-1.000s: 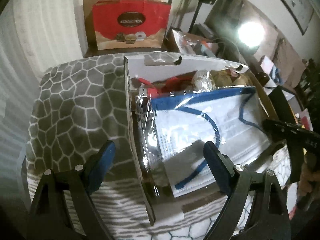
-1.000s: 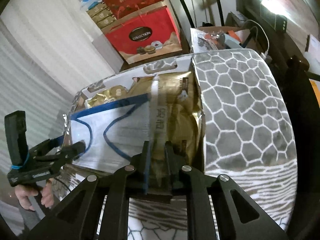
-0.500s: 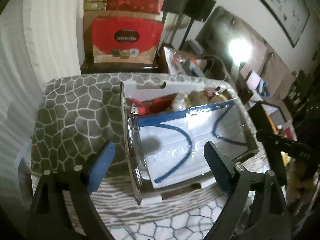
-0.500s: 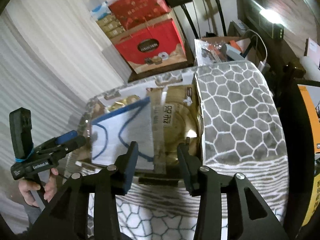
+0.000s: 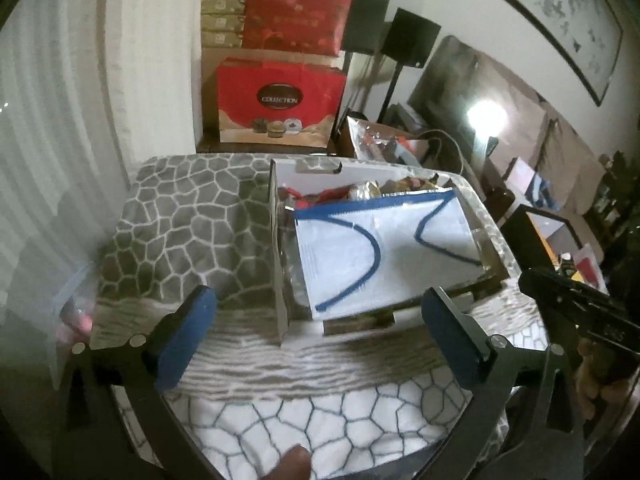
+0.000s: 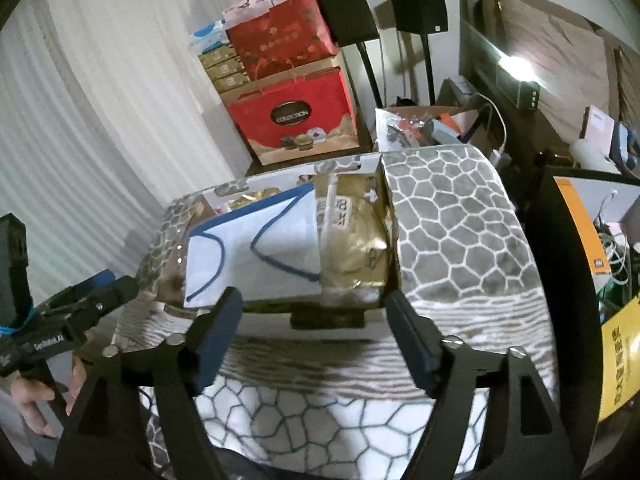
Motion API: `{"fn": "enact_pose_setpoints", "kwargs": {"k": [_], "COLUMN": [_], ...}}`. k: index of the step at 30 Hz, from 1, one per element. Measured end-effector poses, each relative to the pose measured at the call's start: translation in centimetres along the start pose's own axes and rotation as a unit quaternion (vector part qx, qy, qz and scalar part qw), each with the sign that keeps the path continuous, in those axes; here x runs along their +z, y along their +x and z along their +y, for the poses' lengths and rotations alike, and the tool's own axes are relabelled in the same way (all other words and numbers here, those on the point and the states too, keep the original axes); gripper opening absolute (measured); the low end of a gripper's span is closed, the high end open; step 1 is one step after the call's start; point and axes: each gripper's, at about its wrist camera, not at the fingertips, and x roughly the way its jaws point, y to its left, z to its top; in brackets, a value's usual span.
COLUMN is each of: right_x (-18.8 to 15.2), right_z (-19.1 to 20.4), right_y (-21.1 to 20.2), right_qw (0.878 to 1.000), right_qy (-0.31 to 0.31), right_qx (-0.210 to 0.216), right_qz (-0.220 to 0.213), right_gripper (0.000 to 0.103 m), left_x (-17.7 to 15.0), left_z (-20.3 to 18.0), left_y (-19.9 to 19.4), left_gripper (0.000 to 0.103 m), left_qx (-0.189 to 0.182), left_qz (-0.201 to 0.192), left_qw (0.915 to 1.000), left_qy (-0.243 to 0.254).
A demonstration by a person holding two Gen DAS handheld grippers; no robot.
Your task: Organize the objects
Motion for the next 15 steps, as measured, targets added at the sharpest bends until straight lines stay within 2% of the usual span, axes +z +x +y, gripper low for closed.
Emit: {"fn": "enact_pose_setpoints", "kwargs": {"k": [12,15], "right_x": [-2.3,-3.0], "right_z": [2.1,2.5], "right_y": [-1.4,-1.3], "right_qw": [0.998,0.996], "right_qy": [-0.026,-0.036], "right_qx": [-0.052,-0.075], "right_qz": [-0.027,-0.03], "right_gripper": [0.09,0.096], "left_x": [-2.5,-2.8], "left_z": [-0.5,-0.8], "left_y": [-1.2,-1.4], "left_gripper": [0.103,0.103], "left_qx": [0.019,0.027], "left_qz": [0.003,0.001], "left_qw": [0.9998,0.9996], "left_qy": [-0.009,-0.004]}}
